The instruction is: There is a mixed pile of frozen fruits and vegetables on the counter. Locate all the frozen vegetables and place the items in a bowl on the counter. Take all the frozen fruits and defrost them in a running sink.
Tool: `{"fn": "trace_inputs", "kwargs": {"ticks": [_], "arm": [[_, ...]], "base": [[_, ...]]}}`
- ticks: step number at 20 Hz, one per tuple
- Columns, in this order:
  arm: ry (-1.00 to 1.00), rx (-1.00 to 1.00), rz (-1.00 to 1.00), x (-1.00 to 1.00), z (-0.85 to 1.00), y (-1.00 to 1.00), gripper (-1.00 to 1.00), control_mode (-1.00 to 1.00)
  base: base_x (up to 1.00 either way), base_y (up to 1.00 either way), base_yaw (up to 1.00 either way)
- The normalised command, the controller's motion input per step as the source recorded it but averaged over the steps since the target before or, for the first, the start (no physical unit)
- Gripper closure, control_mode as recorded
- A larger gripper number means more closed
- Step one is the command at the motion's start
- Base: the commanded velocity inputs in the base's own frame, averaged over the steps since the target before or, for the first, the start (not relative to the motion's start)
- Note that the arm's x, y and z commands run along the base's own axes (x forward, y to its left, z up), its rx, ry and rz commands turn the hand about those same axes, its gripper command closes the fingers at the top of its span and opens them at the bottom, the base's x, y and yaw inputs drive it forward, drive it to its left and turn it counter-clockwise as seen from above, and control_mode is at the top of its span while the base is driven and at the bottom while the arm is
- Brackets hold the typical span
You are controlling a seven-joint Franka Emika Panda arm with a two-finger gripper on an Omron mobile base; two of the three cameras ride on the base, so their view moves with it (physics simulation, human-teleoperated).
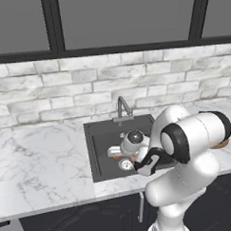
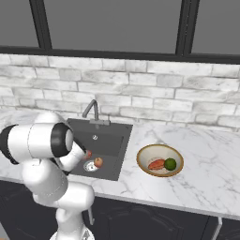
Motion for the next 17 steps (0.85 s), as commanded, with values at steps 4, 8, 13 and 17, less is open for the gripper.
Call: {"fn": "trace_inputs", "kwargs": {"ticks": [4,8,13,17], "arm": [[0.0,0.03,-0.01,-0.16,0.96,0.0,-1.0,-1.0],[0.12,0.0,-0.03,0.0,1.0,0.0,-1.0,-1.0],[0.25,0.0,-0.02,-0.2,0.78,0.0,-1.0,-1.0],[0.36,0.0,-0.05,-0.31,0.45,-0.1,-1.0,-1.0]], "base": [[0.0,0.0,0.0],[0.0,0.0,0.0],[0.0,0.0,0.0],[0.0,0.0,0.0]]}}
